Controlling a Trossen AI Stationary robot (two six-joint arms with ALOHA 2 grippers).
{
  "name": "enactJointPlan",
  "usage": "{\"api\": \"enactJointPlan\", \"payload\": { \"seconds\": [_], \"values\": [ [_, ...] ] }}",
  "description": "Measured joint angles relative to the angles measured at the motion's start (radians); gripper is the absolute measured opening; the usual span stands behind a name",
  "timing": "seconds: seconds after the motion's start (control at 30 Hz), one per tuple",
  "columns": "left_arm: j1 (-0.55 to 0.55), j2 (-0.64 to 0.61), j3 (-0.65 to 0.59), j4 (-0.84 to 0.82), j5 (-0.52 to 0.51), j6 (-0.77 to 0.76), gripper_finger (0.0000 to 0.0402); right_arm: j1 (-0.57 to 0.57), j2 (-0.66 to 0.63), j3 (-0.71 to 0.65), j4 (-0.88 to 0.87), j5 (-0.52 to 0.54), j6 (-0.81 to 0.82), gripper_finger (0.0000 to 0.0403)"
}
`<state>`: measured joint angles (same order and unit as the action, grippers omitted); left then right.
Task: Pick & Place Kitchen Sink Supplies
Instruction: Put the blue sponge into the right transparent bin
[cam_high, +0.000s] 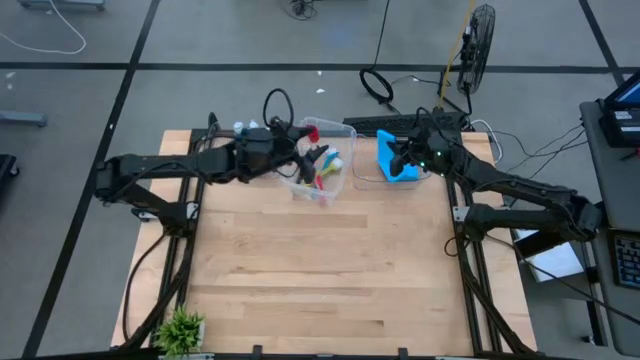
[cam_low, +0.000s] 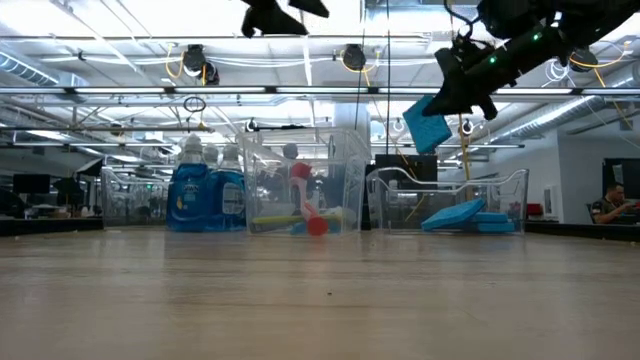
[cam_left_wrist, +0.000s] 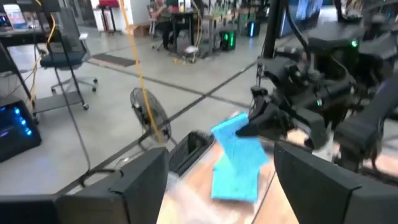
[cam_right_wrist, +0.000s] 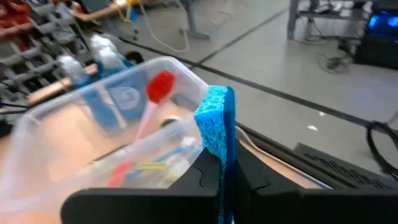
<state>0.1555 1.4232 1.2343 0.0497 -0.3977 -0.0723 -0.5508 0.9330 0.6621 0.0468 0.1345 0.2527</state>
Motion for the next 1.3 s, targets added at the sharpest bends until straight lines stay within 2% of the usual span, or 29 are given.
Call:
{"api": "enactJointPlan", "payload": {
  "seconds": [0.13,0.33,0.73,0.93,1.07,1.3],
  "values": [
    [0.000,-0.066,0.000,-0.170,-0.003,-0.002,0.0298,-0.039,0.034,0.000,-0.023,0.000,-0.004,0.0000],
    [0.003,-0.148,0.000,-0.303,-0.005,-0.008,0.0293,-0.085,0.141,0.000,-0.014,-0.005,0.010,0.0000],
    [0.003,-0.226,-0.008,-0.393,0.026,-0.008,0.0298,-0.097,0.256,0.000,0.017,-0.109,0.023,0.0001],
    [0.007,-0.284,-0.111,-0.317,0.033,-0.036,0.0299,-0.097,0.295,0.000,0.016,-0.123,0.023,0.0002],
    [0.008,-0.366,-0.226,-0.210,0.056,-0.051,0.0299,-0.097,0.320,-0.015,0.031,-0.140,0.029,0.0003],
    [-0.003,-0.518,-0.388,-0.140,0.057,-0.088,0.0297,-0.098,0.328,-0.021,0.045,-0.140,0.026,0.0003]
  ]
}}
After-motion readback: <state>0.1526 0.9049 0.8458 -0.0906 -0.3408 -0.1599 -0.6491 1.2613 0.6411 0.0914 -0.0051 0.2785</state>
